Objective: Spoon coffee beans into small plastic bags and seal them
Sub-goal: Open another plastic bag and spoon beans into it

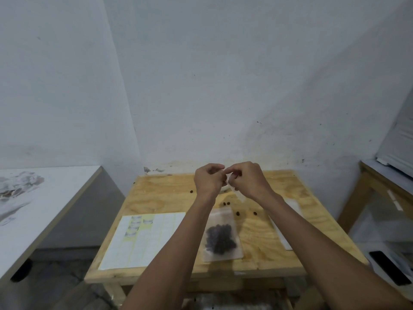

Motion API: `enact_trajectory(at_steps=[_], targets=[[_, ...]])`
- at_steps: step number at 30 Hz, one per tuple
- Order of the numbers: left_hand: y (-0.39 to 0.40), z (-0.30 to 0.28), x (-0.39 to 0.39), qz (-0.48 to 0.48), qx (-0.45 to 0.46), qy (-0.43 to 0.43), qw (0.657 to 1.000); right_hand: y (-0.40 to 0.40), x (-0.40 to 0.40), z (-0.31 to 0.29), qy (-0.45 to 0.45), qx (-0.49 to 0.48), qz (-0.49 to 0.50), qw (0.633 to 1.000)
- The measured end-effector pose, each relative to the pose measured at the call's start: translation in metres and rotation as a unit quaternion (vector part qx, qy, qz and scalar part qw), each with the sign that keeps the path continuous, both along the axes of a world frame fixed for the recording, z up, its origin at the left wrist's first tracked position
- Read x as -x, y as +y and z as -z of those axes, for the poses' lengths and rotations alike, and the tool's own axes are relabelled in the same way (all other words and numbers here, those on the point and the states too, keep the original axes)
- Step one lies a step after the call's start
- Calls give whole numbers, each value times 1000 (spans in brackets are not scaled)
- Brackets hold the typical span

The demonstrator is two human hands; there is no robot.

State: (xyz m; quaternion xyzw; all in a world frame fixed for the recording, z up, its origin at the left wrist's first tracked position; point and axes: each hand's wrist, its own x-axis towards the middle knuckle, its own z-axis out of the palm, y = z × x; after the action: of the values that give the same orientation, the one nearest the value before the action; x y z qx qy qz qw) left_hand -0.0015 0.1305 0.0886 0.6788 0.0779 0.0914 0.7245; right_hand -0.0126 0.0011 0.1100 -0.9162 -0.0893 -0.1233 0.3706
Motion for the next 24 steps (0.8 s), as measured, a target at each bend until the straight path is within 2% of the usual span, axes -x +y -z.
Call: enact_trajectory(at_steps=[5,10,13,17,21,24], targets=[[-2,6,0,-14,-89,-72,993,1,1,4,-18,-19,30,999],[-6,9,3,-25,-168,-104,980,-5,-1,9,-62,4,72,996],[-7,5,-2,-24,-220,-141,965,-9,-3,8,-95,18,93,991],[-3,1,-2,-10,-277,-192,942,-12,-7,0,-98,-12,92,991],[13,0,-1,54,-322,-242,914,-18,-9,-3,-85,-50,40,994],[32,0,-3,134,-401,-251,871,-21,-10,-9,-62,-102,1,993]])
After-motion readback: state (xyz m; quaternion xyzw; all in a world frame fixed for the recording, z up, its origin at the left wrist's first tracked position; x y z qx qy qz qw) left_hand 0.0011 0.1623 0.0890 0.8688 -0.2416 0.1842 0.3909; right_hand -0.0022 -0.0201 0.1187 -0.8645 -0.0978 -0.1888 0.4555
